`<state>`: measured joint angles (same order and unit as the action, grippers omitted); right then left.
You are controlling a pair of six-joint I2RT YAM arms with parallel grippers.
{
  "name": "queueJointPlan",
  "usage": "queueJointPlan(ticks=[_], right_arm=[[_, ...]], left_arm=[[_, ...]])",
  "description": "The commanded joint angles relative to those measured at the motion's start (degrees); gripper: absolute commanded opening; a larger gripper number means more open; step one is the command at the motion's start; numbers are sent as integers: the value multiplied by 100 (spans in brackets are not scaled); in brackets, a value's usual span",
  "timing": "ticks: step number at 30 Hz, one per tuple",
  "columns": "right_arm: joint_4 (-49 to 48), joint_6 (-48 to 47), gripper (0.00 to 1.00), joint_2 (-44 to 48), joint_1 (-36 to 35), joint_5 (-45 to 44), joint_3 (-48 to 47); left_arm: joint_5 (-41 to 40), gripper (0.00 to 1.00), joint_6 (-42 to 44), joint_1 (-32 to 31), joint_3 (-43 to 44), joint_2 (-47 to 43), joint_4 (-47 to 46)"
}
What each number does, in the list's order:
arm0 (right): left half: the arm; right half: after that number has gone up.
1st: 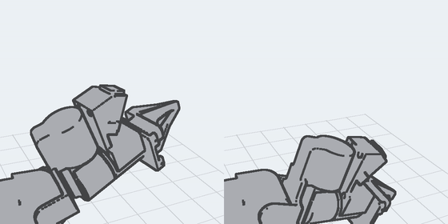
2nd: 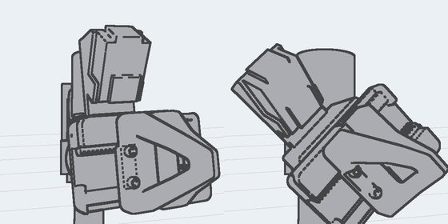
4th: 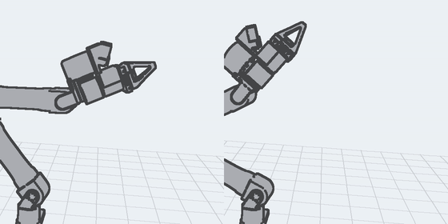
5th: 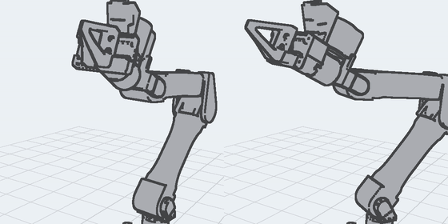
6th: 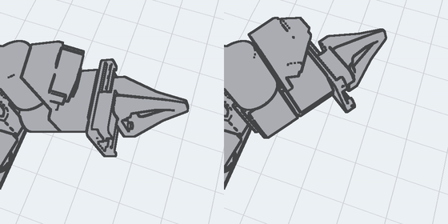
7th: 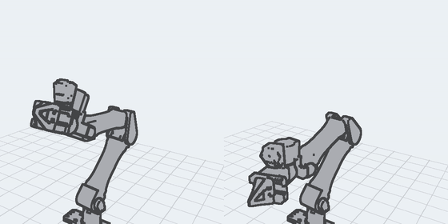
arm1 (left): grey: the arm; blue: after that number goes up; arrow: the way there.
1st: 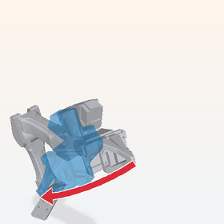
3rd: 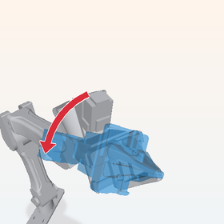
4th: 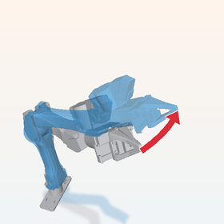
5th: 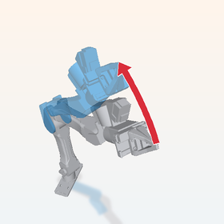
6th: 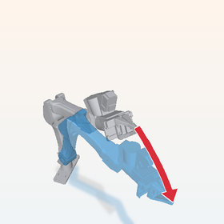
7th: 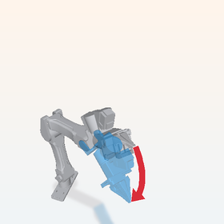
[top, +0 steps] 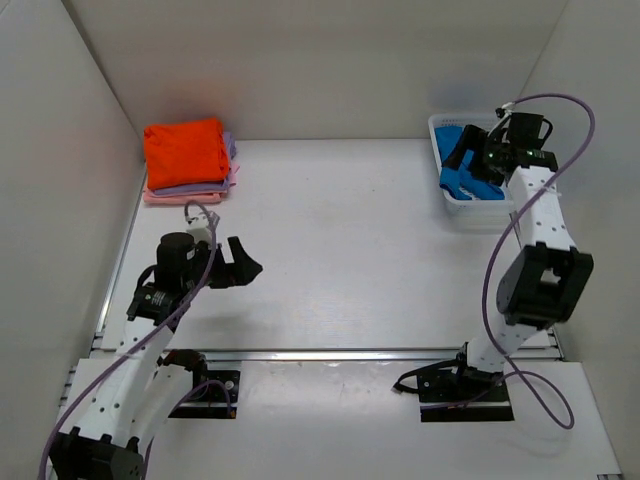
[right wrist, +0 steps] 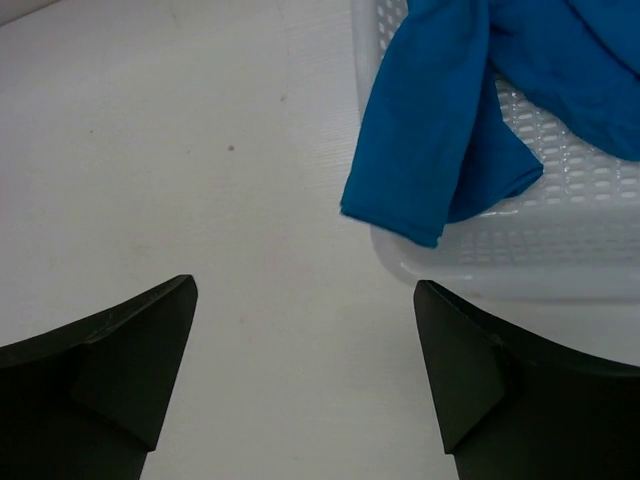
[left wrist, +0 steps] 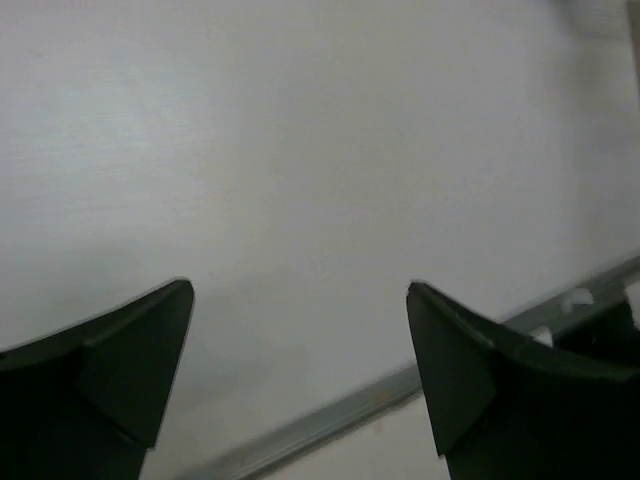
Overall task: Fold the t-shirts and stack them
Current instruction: Grab crumpled tshirt from bin with the right arm
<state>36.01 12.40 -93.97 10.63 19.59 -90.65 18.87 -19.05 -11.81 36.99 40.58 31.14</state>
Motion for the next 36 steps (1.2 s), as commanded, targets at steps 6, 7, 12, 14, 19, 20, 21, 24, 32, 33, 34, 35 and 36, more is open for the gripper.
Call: queueJointPlan(ticks=[6,7,12,14,19,20,21,24,32,33,34,35,36], right_arm=[[-569,253,75,-2034,334,281,-1330],[-508,210,76,-2385,317,317,-1628],[116,315,79,-3653,220,483,-2929],[248,429,75,-4109,194,755,-3300],[574,561,0,-4551,220,1011,-4161],[670,483,0,-4490,142,889,-4206],[688,456,0,-4446,167,714,-4267],[714,316,0,-3990,132,266,-4286],[688,-80,0,-2119,-175,-105,-4286],[671,-211,0,-1673,-350,-140,-4216],[566,-299,0,-1155,-543,-201,-4146],[400,-404,0,-871,-675,-219,-3840],[-568,-466,0,1142,-1373,-419,-2541]], left_arm=[[-455,99,2046,188,-7,442,60],[-481,98,2028,206,-34,425,16],[-481,64,1958,329,-148,320,-152],[-542,46,1949,311,-184,293,-222],[-648,21,1949,329,-245,311,-231],[-657,14,1940,338,-236,284,-248],[-666,4,1949,355,-280,275,-266],[-622,5,1992,372,-333,188,-362],[-175,33,1940,364,-290,3,-451],[70,27,1844,390,-254,46,-494],[142,26,1782,416,-254,29,-538],[291,26,1608,399,-280,-14,-538],[553,31,1180,373,-402,-197,-852]])
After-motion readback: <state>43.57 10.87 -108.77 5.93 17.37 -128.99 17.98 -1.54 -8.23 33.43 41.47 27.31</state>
